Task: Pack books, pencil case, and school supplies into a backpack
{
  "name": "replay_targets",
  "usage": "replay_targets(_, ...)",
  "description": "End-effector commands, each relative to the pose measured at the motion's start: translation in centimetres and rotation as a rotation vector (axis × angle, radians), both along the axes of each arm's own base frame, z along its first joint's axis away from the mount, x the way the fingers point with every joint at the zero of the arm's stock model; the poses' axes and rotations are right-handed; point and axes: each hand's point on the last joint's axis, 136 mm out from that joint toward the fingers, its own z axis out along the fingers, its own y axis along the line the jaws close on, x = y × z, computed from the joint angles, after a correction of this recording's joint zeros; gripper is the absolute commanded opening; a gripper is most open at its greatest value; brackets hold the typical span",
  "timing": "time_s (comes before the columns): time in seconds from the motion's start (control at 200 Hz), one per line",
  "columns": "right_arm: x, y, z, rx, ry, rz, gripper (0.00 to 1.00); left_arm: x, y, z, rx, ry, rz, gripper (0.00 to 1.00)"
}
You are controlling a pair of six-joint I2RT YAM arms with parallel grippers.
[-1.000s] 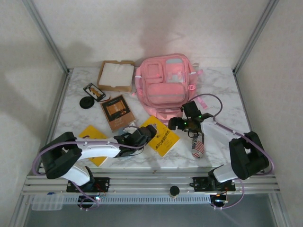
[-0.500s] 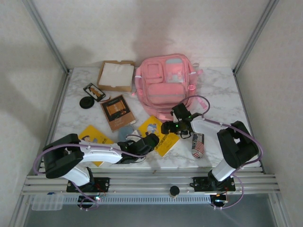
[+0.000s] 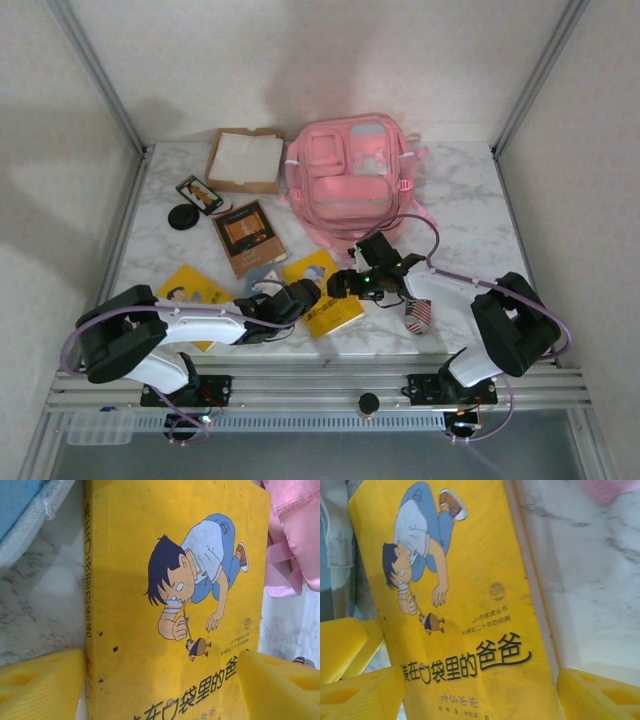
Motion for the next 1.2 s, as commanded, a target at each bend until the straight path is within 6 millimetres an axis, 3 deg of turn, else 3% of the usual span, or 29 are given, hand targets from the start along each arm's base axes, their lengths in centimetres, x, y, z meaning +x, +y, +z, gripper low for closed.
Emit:
replay_targets(0.0,0.9,-0.8,-0.2,0.003,0.016,-0.024,0.79,0.2,0.9,-0.1,0.049,-0.006,-0.013,0.78)
replay_targets(0.125,1.6,-1.2,-1.5,-0.053,0.015,-0.028,0.73,0.2,1.0,-0.3,0.069,0.000,-0.021,0.77)
replay_targets(0.195,1.3,-0.7,-1.8,-0.041,0.027,-0.003,0.66,0.2,0.7,-0.4,0.058,0.003,-0.029,0.76)
replay_targets(0.3,0.6,0.0,-2.1,-0.027,0.047,0.032,0.63,0.1,0.5,-0.5,0.058,0.011,-0.037,0.75)
replay_targets(0.526,-0.8,1.7,0.3,0.076,0.047,0.110,0.58,-0.2,0.8,-1.1,0.070,0.030,-0.036,0.74)
replay_targets(0.766,-1.6,1.9,2.4,0.128,0.027,0.159,0.52,-0.2,1.0,-1.3,0.082,0.034,-0.027,0.74)
replay_targets(0.991,-2.4,1.7,3.0,0.130,0.006,0.195,0.41,-0.1,0.8,-1.4,0.090,0.036,-0.026,0.73)
replay_targets(1.192,-1.8,0.8,3.1,0.069,-0.025,0.185,0.24,-0.1,0.9,-1.3,0.095,0.036,-0.020,0.73)
